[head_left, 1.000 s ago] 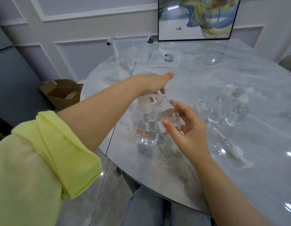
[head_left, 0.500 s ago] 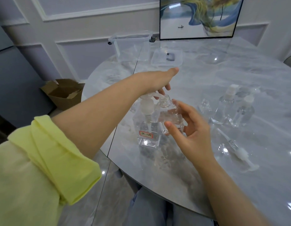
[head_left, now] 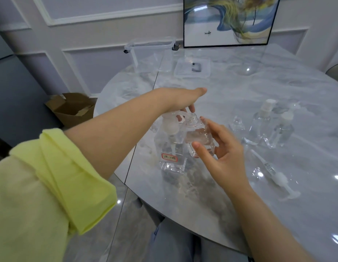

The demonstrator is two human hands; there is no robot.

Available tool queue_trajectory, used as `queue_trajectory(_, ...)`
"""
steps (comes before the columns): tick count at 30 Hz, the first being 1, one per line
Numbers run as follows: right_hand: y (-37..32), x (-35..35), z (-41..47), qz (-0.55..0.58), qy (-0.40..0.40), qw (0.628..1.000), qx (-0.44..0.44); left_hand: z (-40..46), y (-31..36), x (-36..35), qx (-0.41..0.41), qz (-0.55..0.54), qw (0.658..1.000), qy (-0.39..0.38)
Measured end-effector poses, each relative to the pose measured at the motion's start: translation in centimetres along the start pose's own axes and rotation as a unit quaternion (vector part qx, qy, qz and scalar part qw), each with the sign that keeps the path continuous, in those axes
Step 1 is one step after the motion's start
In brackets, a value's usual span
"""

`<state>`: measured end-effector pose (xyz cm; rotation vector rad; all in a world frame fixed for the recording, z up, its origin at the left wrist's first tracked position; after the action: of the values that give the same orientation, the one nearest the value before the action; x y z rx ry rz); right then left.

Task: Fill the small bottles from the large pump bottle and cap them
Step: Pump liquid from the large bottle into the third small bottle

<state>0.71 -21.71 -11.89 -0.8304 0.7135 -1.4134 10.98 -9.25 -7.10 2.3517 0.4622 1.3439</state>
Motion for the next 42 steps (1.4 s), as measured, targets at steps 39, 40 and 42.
queue_trajectory(39, -0.7, 0.2, 0.0, -0.035, 0.008, 0.999, 0.026, -0.3, 0.4, 0.8, -0.003, 0.009, 0.999, 0.032)
queue_trajectory(40, -0.7, 0.2, 0.0, -0.037, 0.006, 0.999, 0.024, -0.3, 0.4, 0.9, -0.009, 0.009, 0.999, 0.034)
queue_trajectory(42, -0.6, 0.0, 0.0, -0.033, 0.006, 0.999, 0.022, -0.3, 0.3, 0.7, -0.008, 0.009, 0.999, 0.036)
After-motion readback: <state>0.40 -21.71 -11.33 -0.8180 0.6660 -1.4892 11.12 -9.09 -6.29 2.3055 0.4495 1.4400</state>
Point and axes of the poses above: each hand's wrist, its own z-axis towards the middle knuckle, its own x-axis out of the back of the hand, y = z × x, the point moved 10 cm from there along z, towards the middle knuckle, and after that the axes turned 6 degrees about -y, right-handed, at the moved point
